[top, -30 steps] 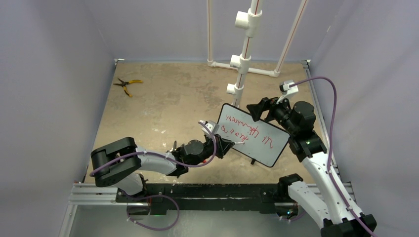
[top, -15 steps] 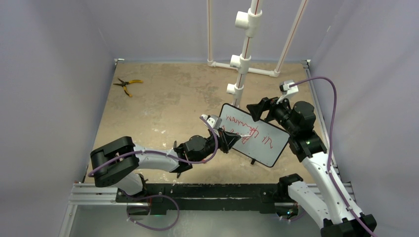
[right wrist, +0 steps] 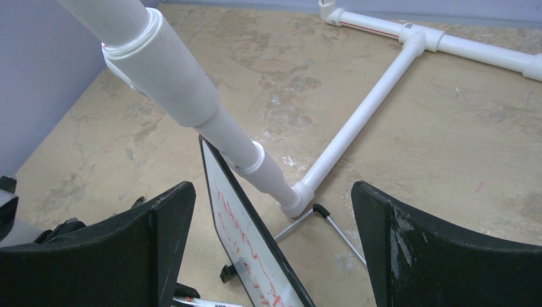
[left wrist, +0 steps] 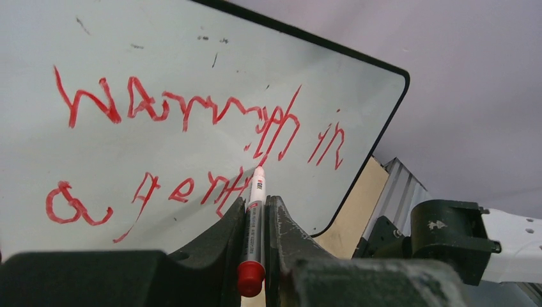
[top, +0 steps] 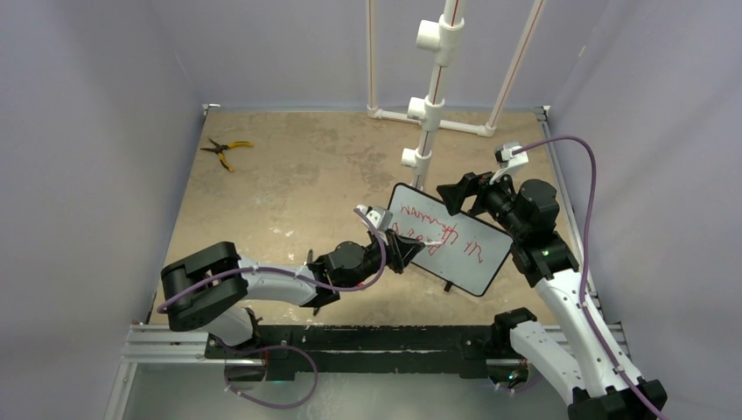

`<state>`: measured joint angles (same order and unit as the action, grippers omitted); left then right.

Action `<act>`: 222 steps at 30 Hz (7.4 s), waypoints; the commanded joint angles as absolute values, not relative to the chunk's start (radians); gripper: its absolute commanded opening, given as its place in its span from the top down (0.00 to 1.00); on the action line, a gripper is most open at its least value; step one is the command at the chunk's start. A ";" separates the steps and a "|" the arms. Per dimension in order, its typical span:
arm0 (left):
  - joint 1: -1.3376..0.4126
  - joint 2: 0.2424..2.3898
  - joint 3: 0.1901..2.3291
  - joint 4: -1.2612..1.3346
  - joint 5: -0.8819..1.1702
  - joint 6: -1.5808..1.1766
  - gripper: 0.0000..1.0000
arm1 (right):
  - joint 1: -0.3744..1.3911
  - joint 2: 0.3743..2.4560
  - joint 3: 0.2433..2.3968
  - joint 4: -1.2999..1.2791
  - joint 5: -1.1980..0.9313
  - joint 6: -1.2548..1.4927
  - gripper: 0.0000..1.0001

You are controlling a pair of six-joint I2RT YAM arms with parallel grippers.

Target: Write a sentence on the whiteboard

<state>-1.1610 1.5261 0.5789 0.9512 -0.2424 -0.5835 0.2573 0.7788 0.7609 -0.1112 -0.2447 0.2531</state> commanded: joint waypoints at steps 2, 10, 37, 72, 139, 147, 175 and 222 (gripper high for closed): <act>-1.165 1.532 0.525 0.986 -0.256 -0.603 1.00 | 0.262 0.772 0.764 -0.091 -0.233 0.242 0.05; -1.175 1.545 0.499 0.986 -0.255 -0.615 1.00 | 0.262 0.776 0.765 -0.092 -0.233 0.242 0.05; -1.222 1.490 0.571 0.967 -0.240 -0.613 1.00 | 0.262 0.777 0.762 -0.086 -0.233 0.242 0.05; -1.224 1.608 0.638 0.970 -0.286 -0.591 1.00 | 0.262 0.771 0.763 -0.092 -0.233 0.242 0.05; -1.234 1.612 0.580 1.012 -0.292 -0.620 1.00 | 0.262 0.770 0.762 -0.092 -0.233 0.242 0.05; -1.236 1.605 0.605 1.018 -0.288 -0.612 1.00 | 0.262 0.769 0.764 -0.094 -0.232 0.242 0.05; -1.270 1.581 0.677 0.942 -0.218 -0.582 1.00 | 0.261 0.725 0.758 -0.084 -0.231 0.245 0.05; -1.270 1.643 0.700 0.965 -0.303 -0.570 1.00 | 0.262 0.729 0.756 -0.085 -0.232 0.245 0.05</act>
